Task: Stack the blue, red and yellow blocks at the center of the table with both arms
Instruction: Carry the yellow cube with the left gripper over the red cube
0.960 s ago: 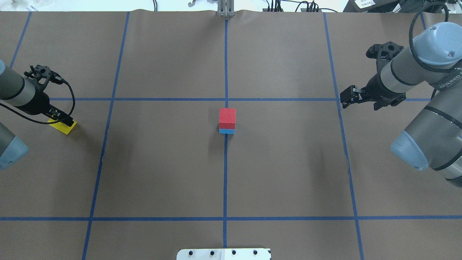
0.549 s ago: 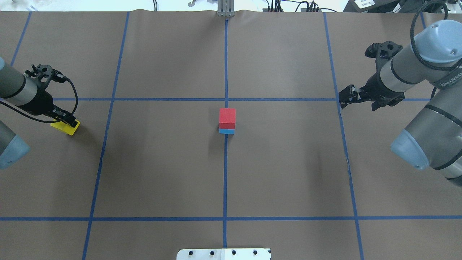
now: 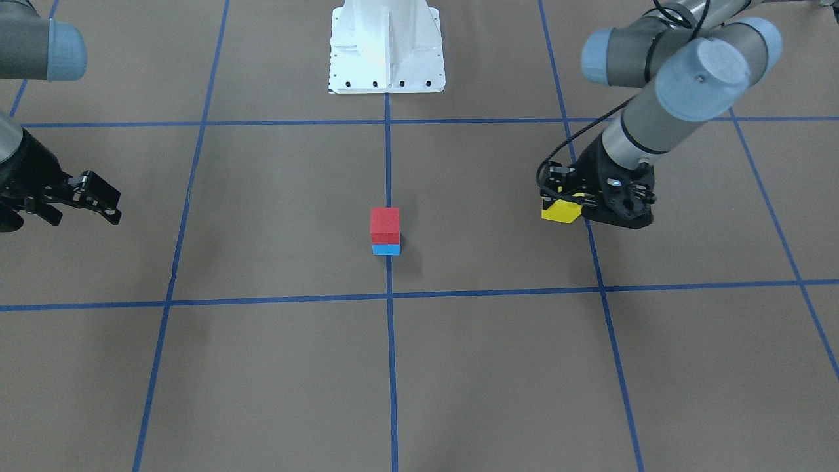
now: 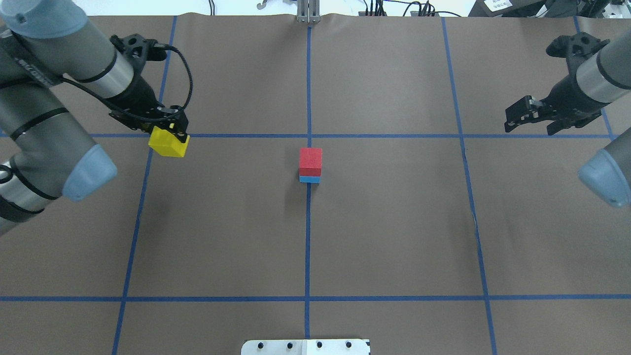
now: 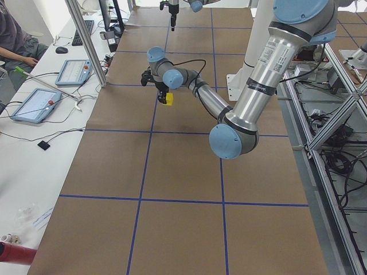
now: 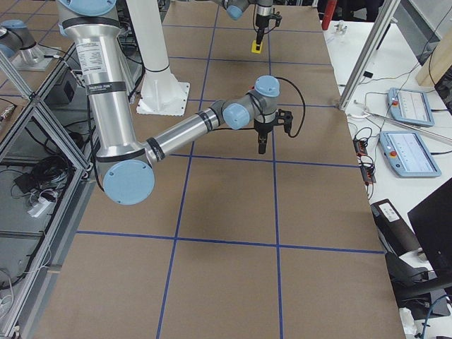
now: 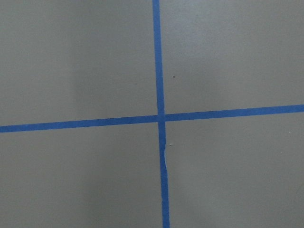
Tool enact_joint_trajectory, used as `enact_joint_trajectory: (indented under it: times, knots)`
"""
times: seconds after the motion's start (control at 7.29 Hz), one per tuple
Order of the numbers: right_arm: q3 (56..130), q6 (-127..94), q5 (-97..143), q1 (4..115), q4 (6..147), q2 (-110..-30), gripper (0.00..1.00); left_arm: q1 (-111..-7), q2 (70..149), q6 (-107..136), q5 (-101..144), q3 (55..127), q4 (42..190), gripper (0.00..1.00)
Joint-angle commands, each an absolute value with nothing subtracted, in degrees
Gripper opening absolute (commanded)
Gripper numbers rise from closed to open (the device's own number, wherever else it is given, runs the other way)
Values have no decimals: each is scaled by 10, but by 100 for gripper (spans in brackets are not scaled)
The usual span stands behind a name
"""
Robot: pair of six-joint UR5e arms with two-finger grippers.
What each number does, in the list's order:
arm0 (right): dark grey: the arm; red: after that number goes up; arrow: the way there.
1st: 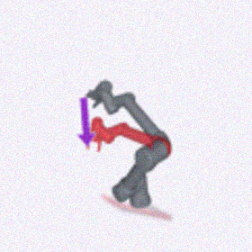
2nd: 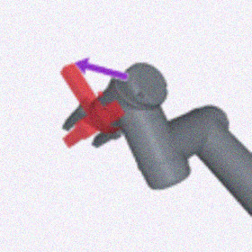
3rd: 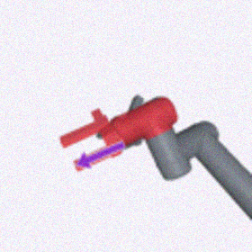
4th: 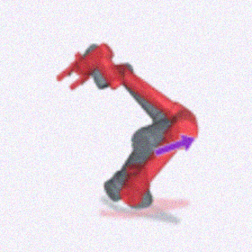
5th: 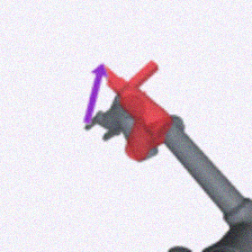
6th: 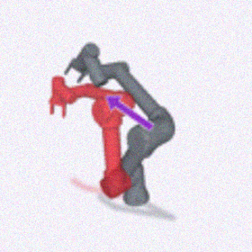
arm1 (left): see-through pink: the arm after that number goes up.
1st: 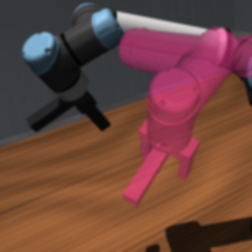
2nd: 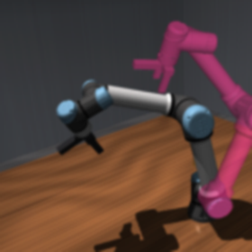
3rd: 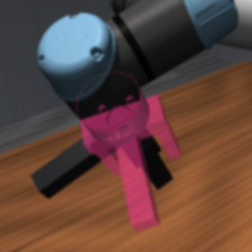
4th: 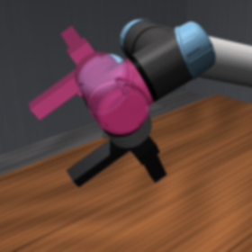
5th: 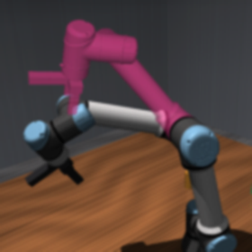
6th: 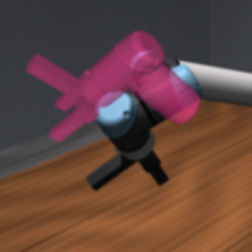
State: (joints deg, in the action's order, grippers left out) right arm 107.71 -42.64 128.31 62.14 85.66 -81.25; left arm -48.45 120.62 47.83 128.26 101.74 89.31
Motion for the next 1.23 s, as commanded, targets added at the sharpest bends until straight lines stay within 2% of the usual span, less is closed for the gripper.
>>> enact_joint_trajectory:
  times: [0.0,0.14,0.27,0.55,1.1]
  knots:
    - [1079,-322,1310,687,855,-871,100,-389,1375,588,1176,967,795,0]
    - [1080,-308,1320,705,855,-881,100,-367,1468,591,1154,902,742,0]
    - [1077,-297,1324,706,855,-883,100,-349,1496,593,1127,854,746,0]
    - [1078,-297,1324,707,854,-893,100,-346,1497,634,1121,791,850,0]
    - [1078,-299,1325,707,855,-891,100,-353,1497,629,1114,785,846,0]
